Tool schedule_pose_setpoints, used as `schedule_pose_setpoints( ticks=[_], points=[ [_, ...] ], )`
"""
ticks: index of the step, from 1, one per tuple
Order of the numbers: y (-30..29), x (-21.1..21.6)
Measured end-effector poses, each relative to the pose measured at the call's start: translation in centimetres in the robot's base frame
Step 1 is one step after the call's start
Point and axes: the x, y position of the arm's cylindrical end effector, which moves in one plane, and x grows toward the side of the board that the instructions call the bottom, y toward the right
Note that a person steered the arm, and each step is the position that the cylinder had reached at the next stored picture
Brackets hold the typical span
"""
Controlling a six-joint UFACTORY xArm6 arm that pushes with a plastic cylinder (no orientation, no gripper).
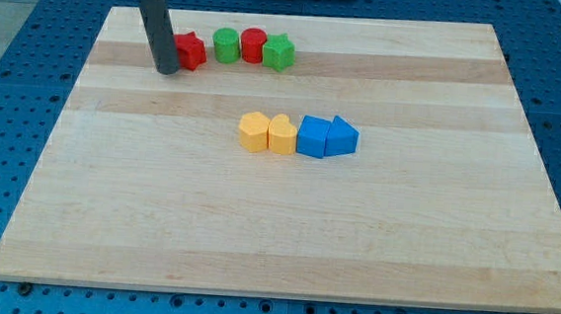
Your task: Slightly push the green star upwards
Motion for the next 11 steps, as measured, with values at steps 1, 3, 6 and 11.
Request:
schedule_pose_setpoints(
  ticks=[1,3,6,11],
  points=[
    [0.0,-0.5],
    [0.0,-1.3],
    [6.4,2.9],
    [15.9,-0.9]
  ],
)
